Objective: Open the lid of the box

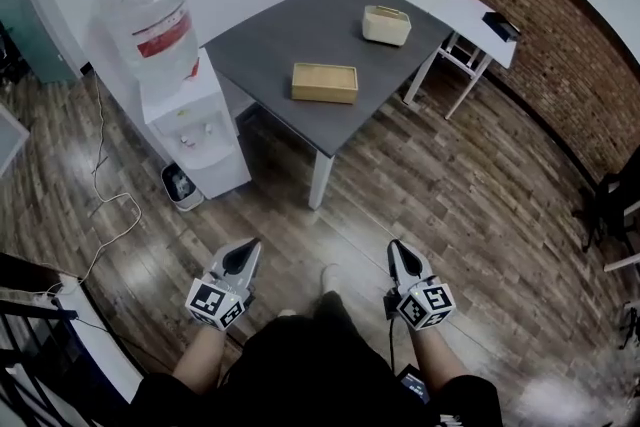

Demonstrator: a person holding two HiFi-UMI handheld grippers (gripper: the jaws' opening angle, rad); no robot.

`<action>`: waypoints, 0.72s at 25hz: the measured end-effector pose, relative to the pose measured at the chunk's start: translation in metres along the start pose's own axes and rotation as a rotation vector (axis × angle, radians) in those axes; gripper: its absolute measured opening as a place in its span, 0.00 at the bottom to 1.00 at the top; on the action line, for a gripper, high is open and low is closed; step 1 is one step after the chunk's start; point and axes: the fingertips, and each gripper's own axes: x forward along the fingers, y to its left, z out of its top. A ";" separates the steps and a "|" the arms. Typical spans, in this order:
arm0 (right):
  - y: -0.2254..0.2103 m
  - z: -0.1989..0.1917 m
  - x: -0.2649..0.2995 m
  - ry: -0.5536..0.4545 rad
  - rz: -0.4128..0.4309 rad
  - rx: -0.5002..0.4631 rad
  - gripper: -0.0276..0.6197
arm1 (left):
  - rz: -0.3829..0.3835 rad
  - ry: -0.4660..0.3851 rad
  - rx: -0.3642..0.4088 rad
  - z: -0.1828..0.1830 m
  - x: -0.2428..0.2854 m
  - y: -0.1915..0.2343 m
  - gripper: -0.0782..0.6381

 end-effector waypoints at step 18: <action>-0.125 0.072 0.091 -0.009 0.106 -0.053 0.05 | 0.111 -0.070 0.030 0.043 0.166 0.024 0.11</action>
